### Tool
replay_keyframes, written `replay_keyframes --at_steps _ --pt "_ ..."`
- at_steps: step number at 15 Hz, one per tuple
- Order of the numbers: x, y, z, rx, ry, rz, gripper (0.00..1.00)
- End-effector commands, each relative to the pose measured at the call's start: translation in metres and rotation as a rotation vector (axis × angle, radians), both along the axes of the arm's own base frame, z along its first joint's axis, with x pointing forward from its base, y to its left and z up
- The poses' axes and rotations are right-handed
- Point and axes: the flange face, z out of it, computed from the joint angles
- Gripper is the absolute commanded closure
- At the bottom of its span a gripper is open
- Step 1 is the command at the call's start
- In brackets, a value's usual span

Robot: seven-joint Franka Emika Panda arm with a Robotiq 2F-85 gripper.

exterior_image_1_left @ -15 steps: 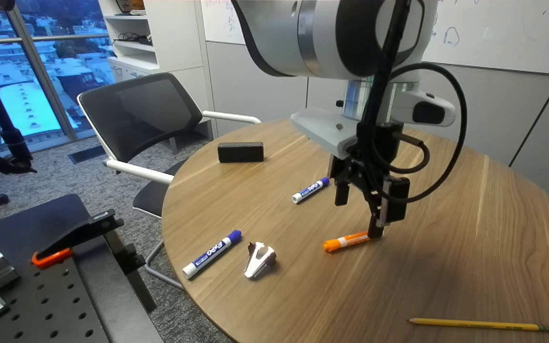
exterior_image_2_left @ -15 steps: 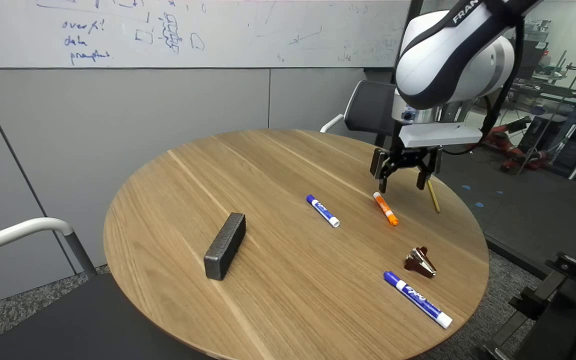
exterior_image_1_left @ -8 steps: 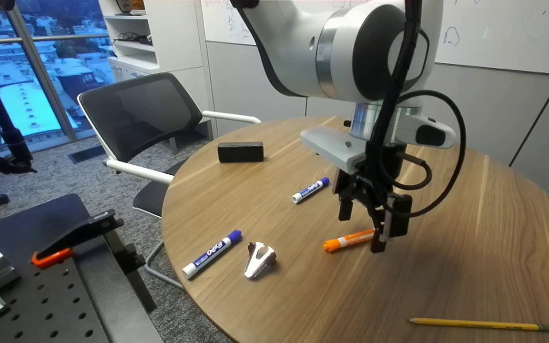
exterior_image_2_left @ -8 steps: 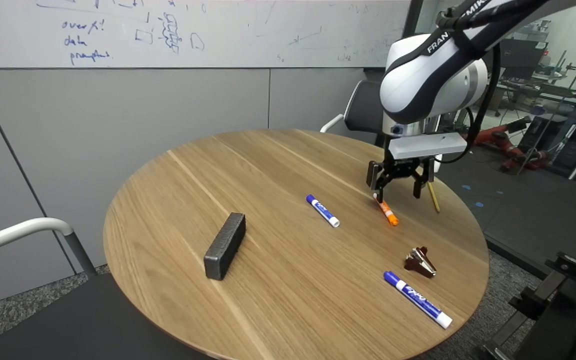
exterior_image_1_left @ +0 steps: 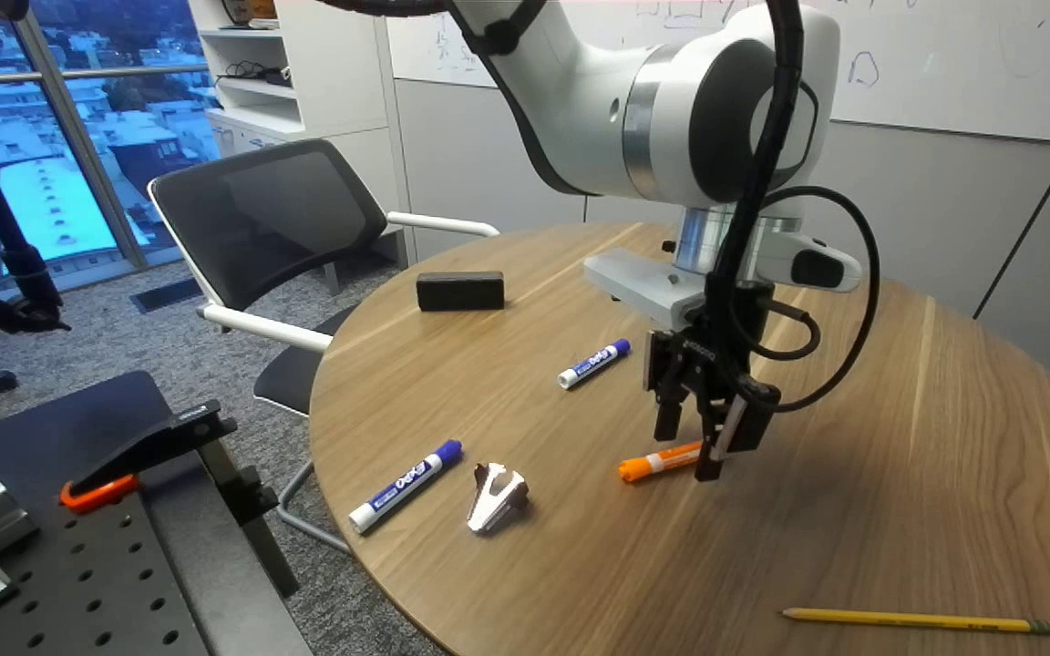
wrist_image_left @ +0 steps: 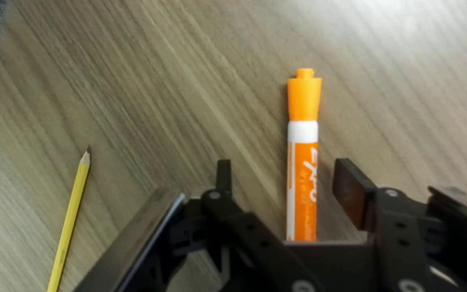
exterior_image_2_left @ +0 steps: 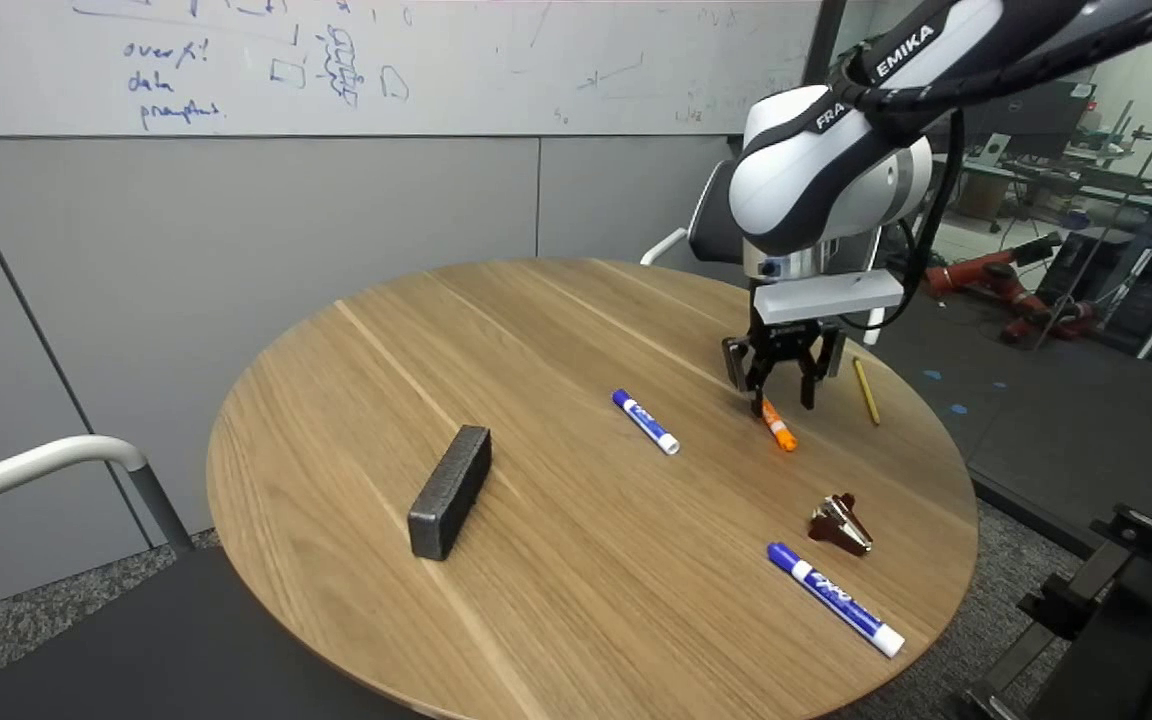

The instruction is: Move the orange marker to the left

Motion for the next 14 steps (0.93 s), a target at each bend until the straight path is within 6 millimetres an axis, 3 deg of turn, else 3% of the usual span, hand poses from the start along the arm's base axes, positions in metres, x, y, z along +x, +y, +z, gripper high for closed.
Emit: replay_keyframes --at_steps 1,4,6,7,10,14 --pt "0.012 -0.001 -0.011 -0.023 0.027 -0.019 0.64" --pt "0.016 0.000 -0.018 -0.032 0.034 -0.020 0.88" --pt "0.021 0.004 -0.008 -0.030 0.026 -0.013 0.99" --pt "0.022 0.006 0.002 -0.030 0.017 -0.006 0.97" --pt "0.009 0.021 0.061 -0.019 -0.049 0.069 0.95" --pt "0.001 0.056 0.108 0.018 -0.132 0.251 0.95"
